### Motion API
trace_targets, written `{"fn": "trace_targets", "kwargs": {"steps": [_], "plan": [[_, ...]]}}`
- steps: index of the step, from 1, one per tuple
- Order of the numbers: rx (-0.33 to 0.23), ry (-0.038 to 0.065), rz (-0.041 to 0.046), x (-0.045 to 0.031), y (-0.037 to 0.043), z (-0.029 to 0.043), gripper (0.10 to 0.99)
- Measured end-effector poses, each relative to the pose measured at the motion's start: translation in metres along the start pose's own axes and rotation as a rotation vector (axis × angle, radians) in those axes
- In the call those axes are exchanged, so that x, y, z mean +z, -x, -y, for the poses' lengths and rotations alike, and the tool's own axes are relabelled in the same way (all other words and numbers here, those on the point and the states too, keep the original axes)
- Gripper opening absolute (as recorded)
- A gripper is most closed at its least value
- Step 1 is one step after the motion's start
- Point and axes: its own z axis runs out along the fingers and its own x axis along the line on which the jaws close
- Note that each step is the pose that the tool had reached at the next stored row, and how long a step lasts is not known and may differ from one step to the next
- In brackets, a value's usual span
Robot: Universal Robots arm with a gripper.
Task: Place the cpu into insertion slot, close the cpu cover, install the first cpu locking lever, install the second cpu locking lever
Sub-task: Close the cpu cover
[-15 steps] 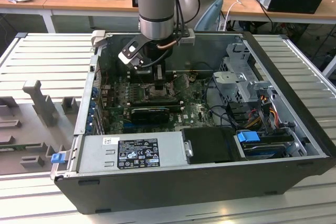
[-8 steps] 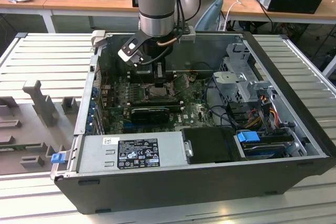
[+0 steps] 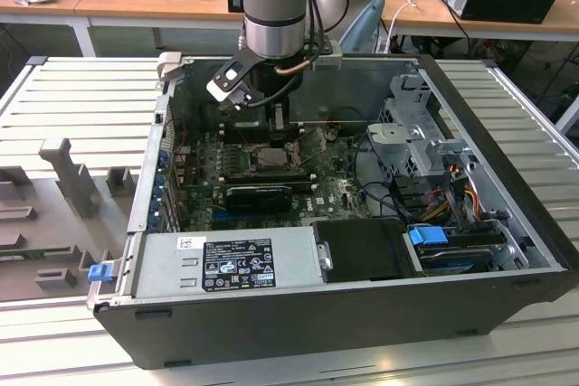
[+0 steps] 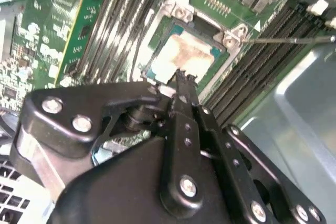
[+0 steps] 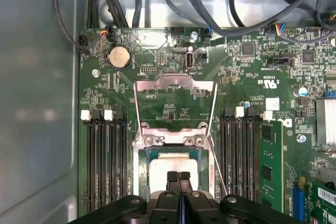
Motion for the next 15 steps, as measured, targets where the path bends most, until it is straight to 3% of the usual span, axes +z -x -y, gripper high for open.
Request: {"fn": "trace_targets", "kwargs": {"steps": [6, 15], "plan": [[0.000, -0.001, -0.0035, -0.0031, 0.0000, -0.0035, 0.106], [0.000, -0.001, -0.0036, -0.0217, -0.0007, -0.0047, 0.106]]}}
